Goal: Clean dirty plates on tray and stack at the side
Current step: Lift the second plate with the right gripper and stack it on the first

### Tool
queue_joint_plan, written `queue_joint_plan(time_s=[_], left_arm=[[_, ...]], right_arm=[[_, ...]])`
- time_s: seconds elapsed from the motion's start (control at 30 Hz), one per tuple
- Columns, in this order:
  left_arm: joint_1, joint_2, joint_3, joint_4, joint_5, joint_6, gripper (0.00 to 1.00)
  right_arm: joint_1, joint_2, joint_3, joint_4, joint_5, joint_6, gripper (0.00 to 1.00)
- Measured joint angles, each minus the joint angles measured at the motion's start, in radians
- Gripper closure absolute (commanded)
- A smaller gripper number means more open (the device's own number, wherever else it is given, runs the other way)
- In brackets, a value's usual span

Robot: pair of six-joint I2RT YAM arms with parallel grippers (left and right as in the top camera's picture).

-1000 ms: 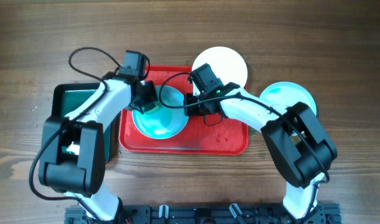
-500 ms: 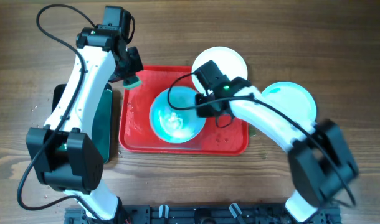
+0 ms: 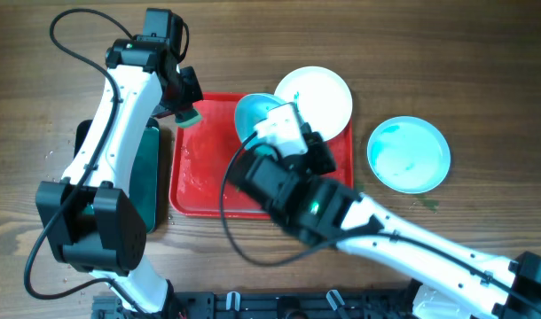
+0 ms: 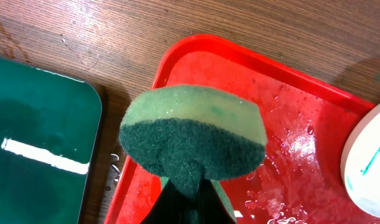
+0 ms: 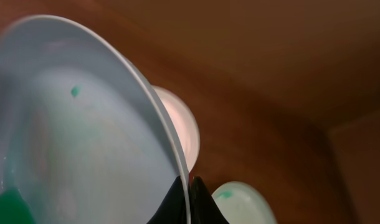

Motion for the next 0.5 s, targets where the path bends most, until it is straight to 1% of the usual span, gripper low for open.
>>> queue_joint_plan(time_s=[0.07, 0.17, 0.3, 0.37, 0.43, 0.5], left_arm=[[0.000, 0.000, 0.000, 0.000, 0.000, 0.000, 0.96], [0.000, 0.000, 0.000, 0.000, 0.003, 0.000, 0.96], [0.000, 0.000, 0.000, 0.000, 0.005, 0.000, 0.96], [0.000, 0.001, 0.000, 0.000, 0.006, -0.001, 0.96], [0.000, 0.001, 0.000, 0.000, 0.007, -0.001, 0.96], [0.000, 0.001, 0.000, 0.000, 0.007, -0.001, 0.96]], right_arm=[[0.061, 0.000, 0.000, 0.052, 0.118, -0.072, 0.96], [0.112, 0.000, 0.000, 0.135, 0.239, -0.168, 0.96], [0.134, 0.000, 0.000, 0.266, 0.352, -0.281, 0.96], [0.134, 0.000, 0.000, 0.301, 0.393, -0.326, 0.96], [0.134, 0.000, 0.000, 0.308, 0.402, -0.336, 0.96], [0.134, 0.000, 0.000, 0.283, 0.380, -0.315, 0.96]])
